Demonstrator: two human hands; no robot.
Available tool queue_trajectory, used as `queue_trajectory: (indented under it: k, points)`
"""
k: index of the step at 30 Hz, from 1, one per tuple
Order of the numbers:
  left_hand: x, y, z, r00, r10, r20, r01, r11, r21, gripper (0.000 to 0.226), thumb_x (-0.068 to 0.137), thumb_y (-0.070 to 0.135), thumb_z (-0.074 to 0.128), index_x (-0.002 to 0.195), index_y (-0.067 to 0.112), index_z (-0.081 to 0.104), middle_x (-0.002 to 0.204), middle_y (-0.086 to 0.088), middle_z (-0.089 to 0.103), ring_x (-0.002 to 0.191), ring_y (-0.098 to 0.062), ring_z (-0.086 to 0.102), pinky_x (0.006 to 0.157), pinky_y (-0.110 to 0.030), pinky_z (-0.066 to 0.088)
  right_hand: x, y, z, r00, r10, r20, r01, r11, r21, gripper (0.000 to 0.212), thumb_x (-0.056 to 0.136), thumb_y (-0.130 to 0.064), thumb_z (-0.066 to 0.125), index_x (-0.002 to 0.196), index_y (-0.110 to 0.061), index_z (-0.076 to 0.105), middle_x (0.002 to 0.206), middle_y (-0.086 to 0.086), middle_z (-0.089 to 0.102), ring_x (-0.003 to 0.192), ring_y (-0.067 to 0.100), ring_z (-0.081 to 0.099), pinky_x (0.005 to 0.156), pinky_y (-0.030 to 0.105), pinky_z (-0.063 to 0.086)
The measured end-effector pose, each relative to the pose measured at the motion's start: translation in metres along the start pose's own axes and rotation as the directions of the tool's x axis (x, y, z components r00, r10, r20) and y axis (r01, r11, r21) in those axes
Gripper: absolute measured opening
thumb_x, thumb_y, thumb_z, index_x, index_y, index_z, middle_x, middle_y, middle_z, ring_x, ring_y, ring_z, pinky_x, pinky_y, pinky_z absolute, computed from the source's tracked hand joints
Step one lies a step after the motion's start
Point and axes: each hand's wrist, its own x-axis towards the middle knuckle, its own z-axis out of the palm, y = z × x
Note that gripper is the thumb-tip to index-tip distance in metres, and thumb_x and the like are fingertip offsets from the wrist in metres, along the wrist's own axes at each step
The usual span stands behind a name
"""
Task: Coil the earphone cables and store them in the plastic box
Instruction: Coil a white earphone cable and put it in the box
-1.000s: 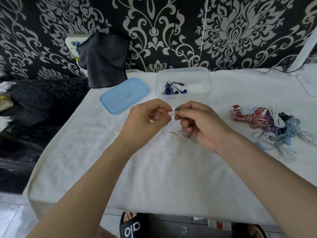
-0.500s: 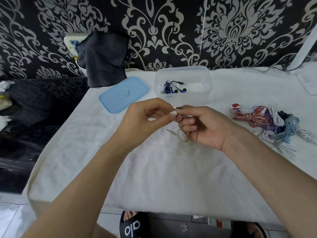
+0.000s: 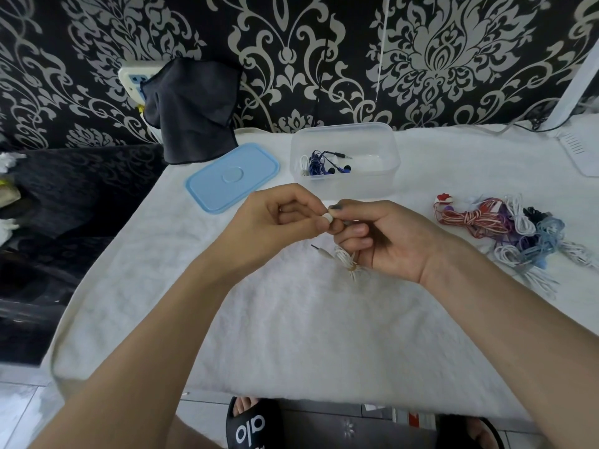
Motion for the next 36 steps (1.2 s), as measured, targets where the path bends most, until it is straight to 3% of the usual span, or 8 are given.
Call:
queue_trajectory:
  k: [10,13,16,18,21,24,26,36]
  points:
    - [0.007,-0.008,0.002,0.989,-0.151,-0.014,0.145,0.972,-0.184,0.007,0.098,0.008,0.063,0.091,0.010,0.062,0.091,-0.015,0.070,0.076,-0.017,0.057,0.071,-0.025,0.051,0.006,0.005,0.001,1.000,-0.019,-0.006,0.019,0.995,0.098,0.011,0.082,-0.008,0.062,0.092,-0.003,0.061,0.077,0.007,0.055,0.055,0.005,0.039,0.047,0.015,0.033]
    - [0.012,-0.014,0.002,0.971,-0.168,-0.171,0.159,0.985,-0.066,0.010,0.099,0.009,0.062,0.091,0.011,0.067,0.089,-0.009,0.069,0.075,-0.015,0.060,0.074,-0.025,0.053,0.007,0.002,-0.001,0.996,-0.050,-0.068,0.056,0.995,0.087,0.021,0.089,-0.012,0.059,0.102,0.003,0.067,0.087,0.015,0.062,0.069,0.014,0.057,0.064,0.021,0.049]
    - [0.015,-0.022,0.005,0.948,-0.167,-0.272,0.207,0.970,0.124,0.012,0.099,0.008,0.060,0.091,0.010,0.069,0.083,0.001,0.068,0.070,-0.010,0.065,0.074,-0.026,0.056,0.010,0.005,-0.004,0.971,-0.160,-0.180,0.127,0.975,-0.182,0.020,0.092,-0.007,0.059,0.110,0.002,0.061,0.096,0.019,0.057,0.092,0.027,0.062,0.085,0.029,0.058]
    - [0.016,-0.026,0.008,0.941,-0.186,-0.283,0.245,0.951,0.189,0.012,0.098,0.008,0.059,0.093,0.008,0.069,0.079,0.004,0.069,0.067,-0.009,0.066,0.077,-0.032,0.060,0.014,0.011,-0.009,0.934,-0.274,-0.230,0.133,0.863,-0.486,0.032,0.086,-0.009,0.068,0.116,0.000,0.061,0.104,0.014,0.064,0.099,0.025,0.065,0.096,0.030,0.055]
    - [0.019,-0.030,0.013,0.928,-0.227,-0.295,0.298,0.927,0.226,0.012,0.096,0.009,0.059,0.093,0.009,0.071,0.079,-0.002,0.072,0.068,-0.013,0.068,0.085,-0.045,0.059,0.009,0.016,-0.016,0.875,-0.452,-0.176,0.051,0.447,-0.893,0.062,0.079,-0.020,0.076,0.137,-0.028,0.054,0.125,-0.003,0.059,0.115,0.010,0.058,0.101,0.030,0.047]
    - [0.022,-0.032,0.016,0.925,-0.251,-0.287,0.332,0.901,0.281,0.016,0.096,0.013,0.056,0.089,0.013,0.071,0.077,-0.004,0.074,0.076,-0.027,0.070,0.081,-0.049,0.059,0.004,0.024,-0.016,0.894,-0.447,-0.035,-0.042,-0.006,-0.999,0.072,0.078,-0.034,0.077,0.142,-0.031,0.044,0.126,-0.002,0.048,0.121,0.016,0.046,0.096,0.032,0.043]
    - [0.024,-0.034,0.017,0.919,-0.274,-0.282,0.357,0.883,0.305,0.020,0.096,0.015,0.054,0.088,0.015,0.073,0.078,-0.004,0.074,0.073,-0.024,0.070,0.079,-0.047,0.059,0.005,0.031,-0.016,0.896,-0.444,0.004,-0.080,-0.171,-0.982,0.068,0.078,-0.042,0.075,0.138,-0.030,0.046,0.120,-0.001,0.046,0.117,0.020,0.046,0.090,0.034,0.044]
    - [0.031,-0.037,0.017,0.913,-0.310,-0.266,0.401,0.801,0.444,0.018,0.096,0.014,0.054,0.092,0.011,0.071,0.072,-0.003,0.068,0.063,-0.017,0.058,0.050,-0.016,0.044,-0.001,0.033,-0.014,0.932,-0.360,0.033,-0.069,-0.266,-0.962,0.057,0.083,-0.035,0.071,0.135,-0.025,0.047,0.113,-0.003,0.049,0.099,0.022,0.057,0.081,0.037,0.050]
